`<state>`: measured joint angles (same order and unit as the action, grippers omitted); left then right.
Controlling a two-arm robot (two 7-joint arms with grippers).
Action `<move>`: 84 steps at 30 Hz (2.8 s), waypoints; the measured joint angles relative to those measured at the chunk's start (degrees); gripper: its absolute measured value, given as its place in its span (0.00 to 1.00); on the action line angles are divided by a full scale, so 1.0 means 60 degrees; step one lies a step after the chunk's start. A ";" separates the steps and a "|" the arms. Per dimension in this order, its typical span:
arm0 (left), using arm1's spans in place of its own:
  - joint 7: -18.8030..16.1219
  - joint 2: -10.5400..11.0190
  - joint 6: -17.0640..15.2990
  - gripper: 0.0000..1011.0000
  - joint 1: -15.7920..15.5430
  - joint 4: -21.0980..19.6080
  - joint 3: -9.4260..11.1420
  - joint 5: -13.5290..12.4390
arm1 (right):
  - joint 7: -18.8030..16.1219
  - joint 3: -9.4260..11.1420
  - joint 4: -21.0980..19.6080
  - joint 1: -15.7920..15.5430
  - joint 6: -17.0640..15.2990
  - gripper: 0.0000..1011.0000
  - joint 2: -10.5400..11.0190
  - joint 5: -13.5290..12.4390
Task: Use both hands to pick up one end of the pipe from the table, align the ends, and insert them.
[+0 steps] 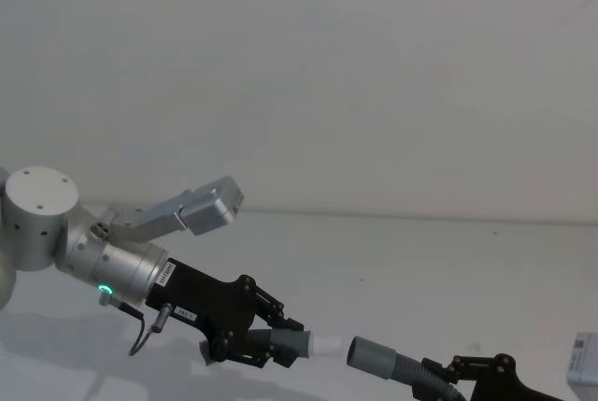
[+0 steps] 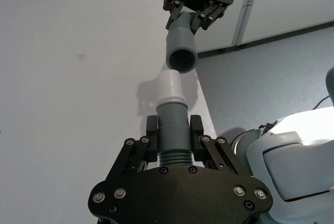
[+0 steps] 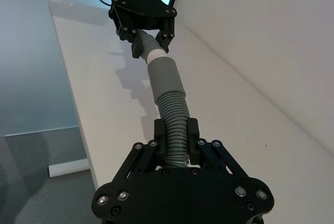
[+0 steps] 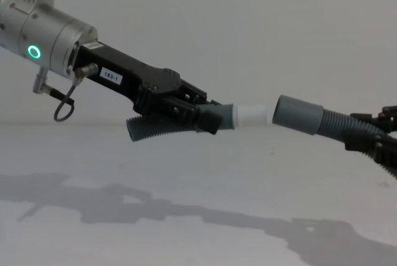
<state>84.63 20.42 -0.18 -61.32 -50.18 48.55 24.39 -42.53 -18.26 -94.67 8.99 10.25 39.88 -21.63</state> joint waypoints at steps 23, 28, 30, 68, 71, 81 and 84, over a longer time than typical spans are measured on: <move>0.0096 0.0052 0.0000 0.32 -0.0136 0.0052 0.0189 0.0151 | 0.0187 -0.0299 0.0169 0.0201 0.0222 0.21 0.0062 0.0231; 0.0125 0.0047 -0.0002 0.32 -0.0179 0.0101 0.0230 0.0174 | 0.0221 -0.0348 0.0208 0.0251 0.0257 0.21 0.0069 0.0267; 0.0145 0.0039 -0.0001 0.32 -0.0203 0.0136 0.0246 0.0187 | 0.0231 -0.0366 0.0217 0.0275 0.0260 0.21 0.0071 0.0275; 0.0514 -0.0491 0.0610 0.32 -0.0666 0.1302 0.0547 0.0433 | 0.0399 -0.0728 0.0257 0.0620 0.0083 0.21 0.0097 0.0177; 0.0538 -0.0504 0.0636 0.32 -0.0686 0.1342 0.0565 0.0454 | 0.0406 -0.0749 0.0265 0.0638 0.0069 0.21 0.0092 0.0177; 0.0611 -0.0473 0.0658 0.32 -0.0715 0.1322 0.0651 0.0536 | 0.0444 -0.0819 0.0305 0.0714 -0.0004 0.21 0.0062 0.0191; 0.0620 -0.0443 0.0643 0.32 -0.0717 0.1288 0.0675 0.0550 | 0.0446 -0.0835 0.0326 0.0740 -0.0012 0.21 0.0051 0.0194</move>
<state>88.35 17.75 3.68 -65.62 -42.45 52.60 27.69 -39.86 -23.27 -92.71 13.43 10.18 40.19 -20.47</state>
